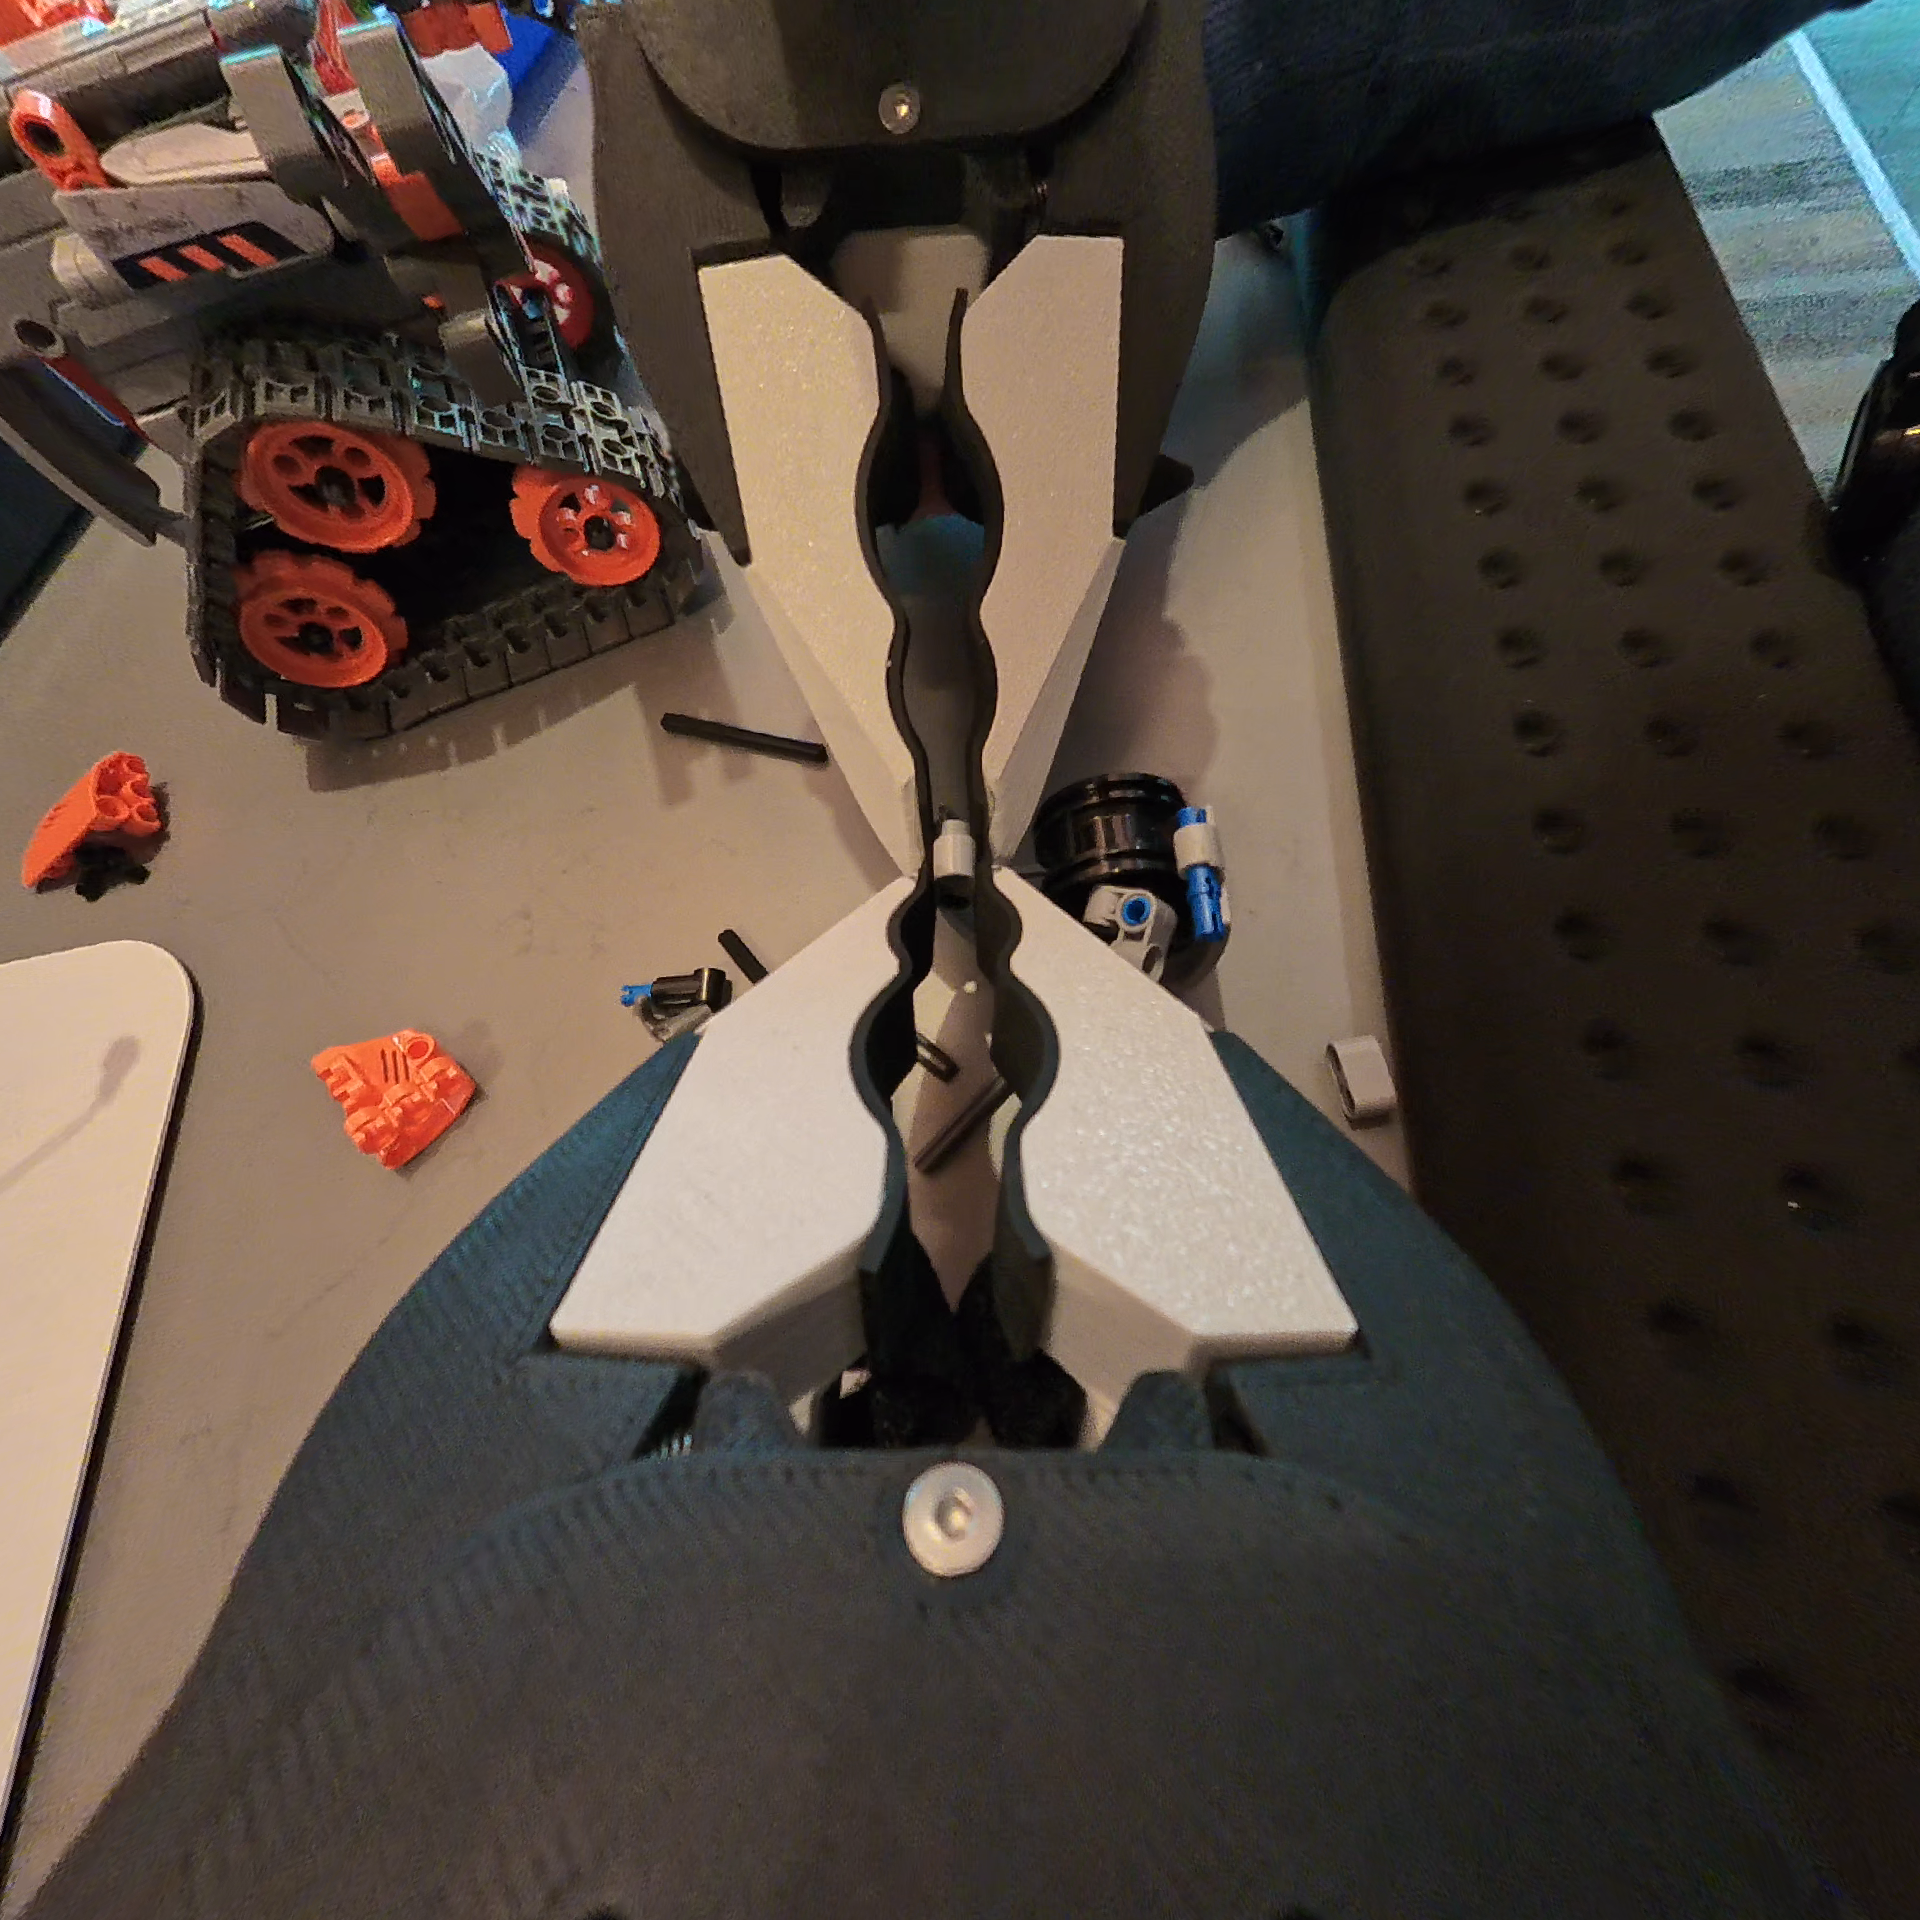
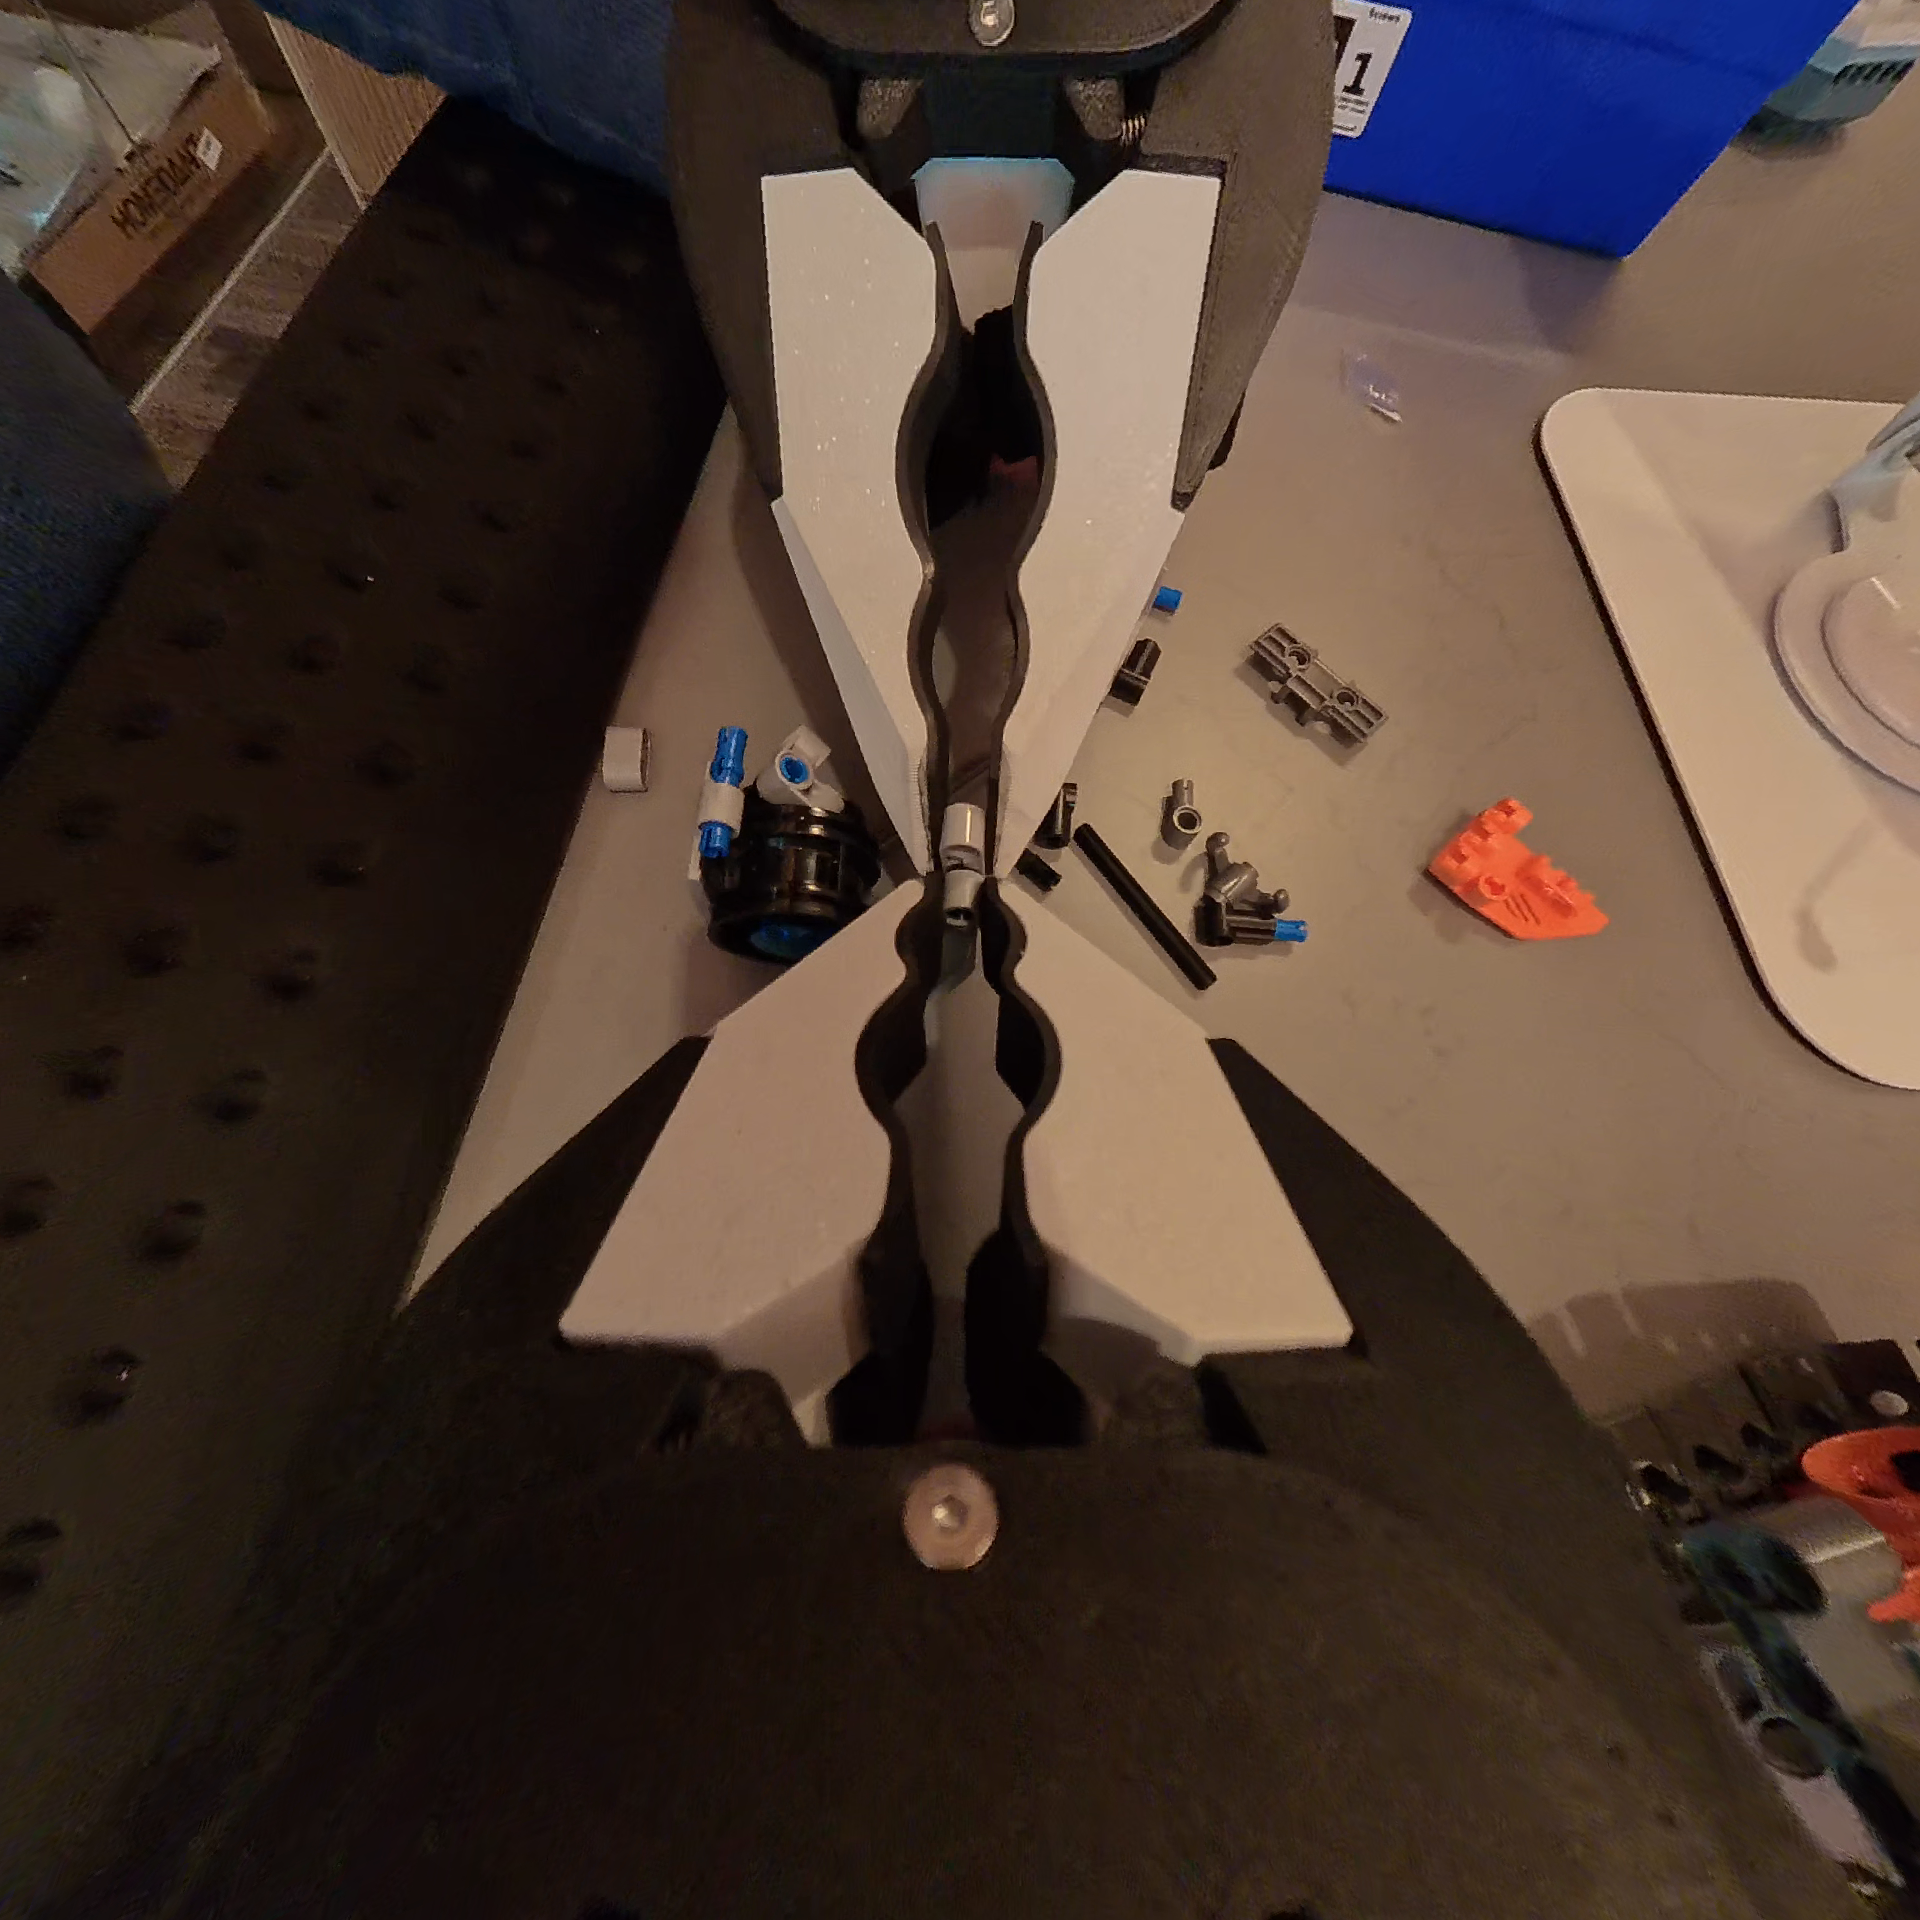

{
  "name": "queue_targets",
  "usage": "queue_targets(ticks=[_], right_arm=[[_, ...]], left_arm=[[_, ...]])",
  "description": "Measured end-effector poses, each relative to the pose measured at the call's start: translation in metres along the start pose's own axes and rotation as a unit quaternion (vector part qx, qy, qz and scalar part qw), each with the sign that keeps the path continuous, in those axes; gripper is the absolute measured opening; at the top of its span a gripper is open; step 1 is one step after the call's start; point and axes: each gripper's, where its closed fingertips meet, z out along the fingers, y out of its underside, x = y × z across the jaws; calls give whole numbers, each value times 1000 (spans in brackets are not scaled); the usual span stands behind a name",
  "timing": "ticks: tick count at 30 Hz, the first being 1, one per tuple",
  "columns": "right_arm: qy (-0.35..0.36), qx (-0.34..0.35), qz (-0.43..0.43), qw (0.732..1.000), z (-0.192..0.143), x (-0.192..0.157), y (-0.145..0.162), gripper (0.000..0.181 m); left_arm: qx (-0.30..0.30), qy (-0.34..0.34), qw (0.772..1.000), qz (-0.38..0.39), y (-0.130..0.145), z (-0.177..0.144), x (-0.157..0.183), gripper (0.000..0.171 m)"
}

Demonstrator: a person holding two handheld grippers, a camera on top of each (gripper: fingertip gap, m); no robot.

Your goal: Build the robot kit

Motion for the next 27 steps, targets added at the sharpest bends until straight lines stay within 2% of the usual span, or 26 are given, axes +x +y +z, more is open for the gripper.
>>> queue_targets(ticks=[4, 9, 17, 27], right_arm=[[7, 6, 8, 1000, -1, 1, 0, 4], [2, 9, 6, 1000, -1, -2, -1, 4], [23, 14, 8, 1000, -9, 4, -2, 5], [25, -11, -3, 1000, -5, 4, 3, 11]], left_arm=[[-1, -1, 1000, -22, 2, -4, -1, 11], [-10, 8, 1000, -18, 4, -2, 5, 9], [-5, -51, 998, -42, 4, -21, -3, 21], [4, -87, 996, -37, 2, -25, -9, 19]])
